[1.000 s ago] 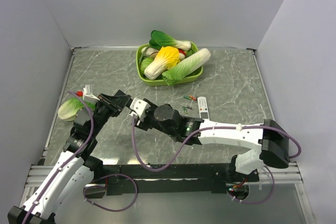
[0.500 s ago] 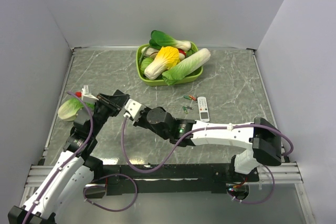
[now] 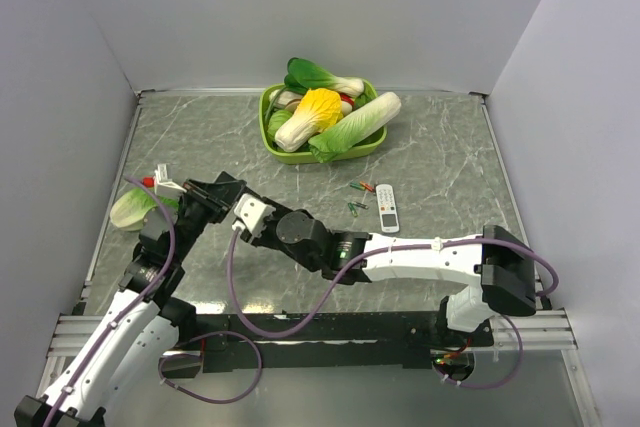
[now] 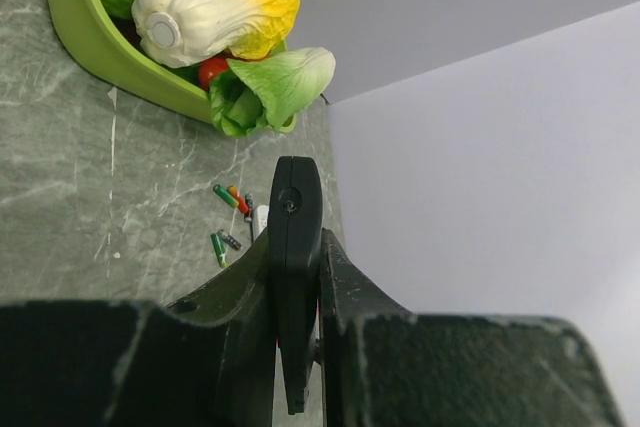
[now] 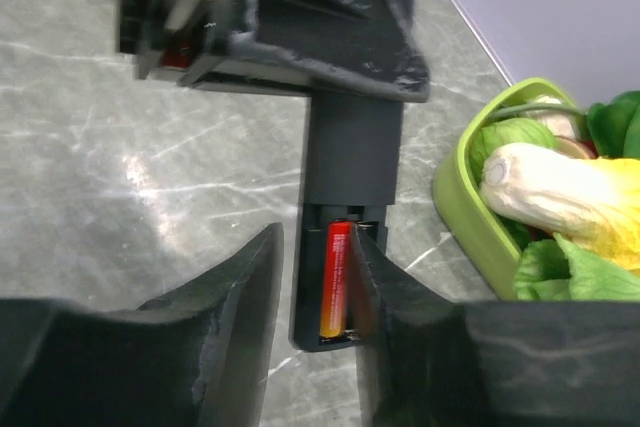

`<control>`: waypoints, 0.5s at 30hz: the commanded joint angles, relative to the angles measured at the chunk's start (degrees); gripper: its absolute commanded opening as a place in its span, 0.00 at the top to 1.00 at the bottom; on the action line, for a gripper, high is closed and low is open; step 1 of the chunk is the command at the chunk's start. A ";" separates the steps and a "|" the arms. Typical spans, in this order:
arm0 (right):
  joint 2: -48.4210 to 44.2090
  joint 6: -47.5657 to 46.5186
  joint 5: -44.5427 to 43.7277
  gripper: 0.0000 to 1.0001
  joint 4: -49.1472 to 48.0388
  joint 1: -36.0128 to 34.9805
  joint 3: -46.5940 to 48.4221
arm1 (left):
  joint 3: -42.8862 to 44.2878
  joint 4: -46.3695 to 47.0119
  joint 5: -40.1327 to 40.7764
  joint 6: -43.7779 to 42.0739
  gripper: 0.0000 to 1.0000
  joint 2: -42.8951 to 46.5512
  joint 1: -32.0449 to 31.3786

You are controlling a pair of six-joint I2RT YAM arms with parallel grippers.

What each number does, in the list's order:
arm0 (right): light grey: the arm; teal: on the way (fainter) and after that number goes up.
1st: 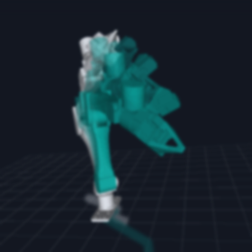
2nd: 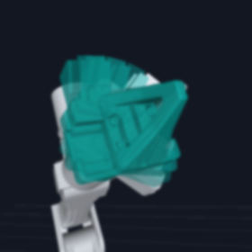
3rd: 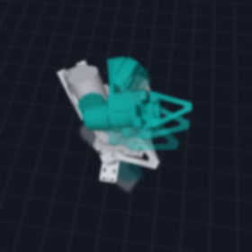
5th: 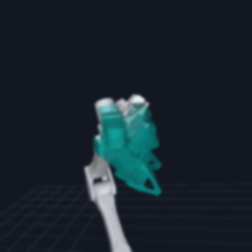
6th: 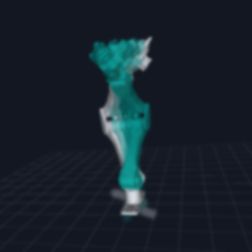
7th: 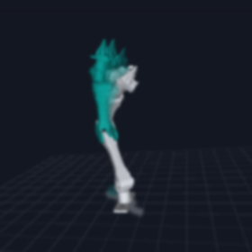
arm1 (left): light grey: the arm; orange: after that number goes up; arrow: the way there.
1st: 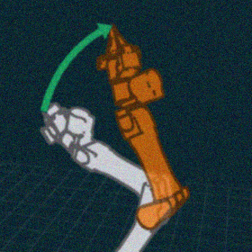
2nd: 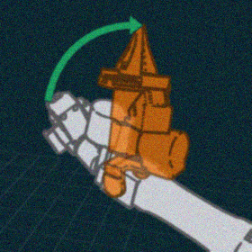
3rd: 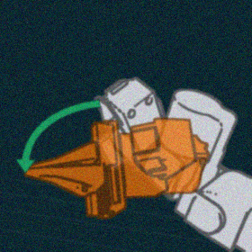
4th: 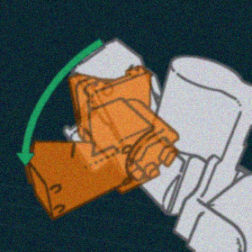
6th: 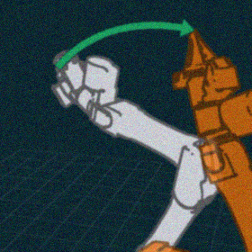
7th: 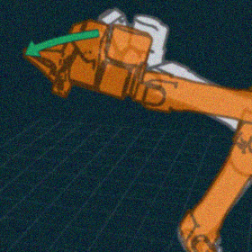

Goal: Load the batteries into the remote control
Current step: Load the battery into the remote control.

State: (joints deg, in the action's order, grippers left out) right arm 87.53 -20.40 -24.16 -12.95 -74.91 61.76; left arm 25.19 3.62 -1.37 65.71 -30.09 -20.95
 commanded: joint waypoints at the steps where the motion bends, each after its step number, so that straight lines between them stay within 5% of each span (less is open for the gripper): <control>1: -1.39 1.50 3.68 0.43 4.41 -1.29 3.19 | 1.27 2.63 -0.22 0.91 0.98 0.91 -0.32; 8: -8.41 4.05 5.79 0.19 19.50 -0.59 7.31 | 0.04 3.32 -1.44 -2.86 0.99 -0.41 -0.32; 15: -17.47 10.37 13.51 0.17 31.57 10.19 4.26 | -0.05 3.85 -5.65 -8.75 0.99 -1.12 -0.32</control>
State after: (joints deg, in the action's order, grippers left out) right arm 76.71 -15.00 -15.81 9.47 -72.27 65.73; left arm 25.17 3.95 -3.46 61.47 -31.31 -21.10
